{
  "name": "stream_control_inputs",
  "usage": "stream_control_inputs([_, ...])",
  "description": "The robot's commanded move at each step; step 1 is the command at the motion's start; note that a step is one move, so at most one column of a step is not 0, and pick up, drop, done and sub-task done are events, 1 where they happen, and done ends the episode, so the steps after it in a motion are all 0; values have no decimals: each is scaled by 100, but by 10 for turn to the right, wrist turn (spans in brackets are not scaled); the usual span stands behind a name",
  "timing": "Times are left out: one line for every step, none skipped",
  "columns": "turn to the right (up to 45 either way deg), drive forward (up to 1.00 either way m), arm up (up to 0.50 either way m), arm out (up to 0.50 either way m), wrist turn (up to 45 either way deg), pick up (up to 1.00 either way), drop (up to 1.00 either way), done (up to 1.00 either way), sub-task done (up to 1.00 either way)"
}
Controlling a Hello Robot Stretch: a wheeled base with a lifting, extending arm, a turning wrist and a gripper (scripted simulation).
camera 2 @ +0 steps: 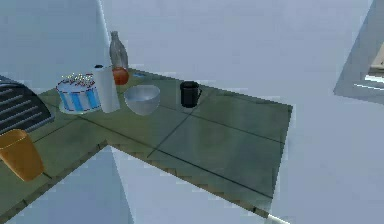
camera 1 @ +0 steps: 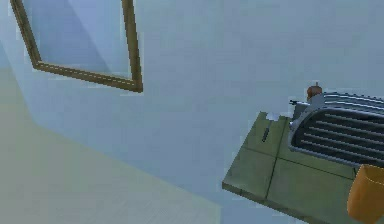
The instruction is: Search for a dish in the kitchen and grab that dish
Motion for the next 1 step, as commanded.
stream_control_inputs([-90, 0, 0, 0, 0, 0, 0, 0, 0])
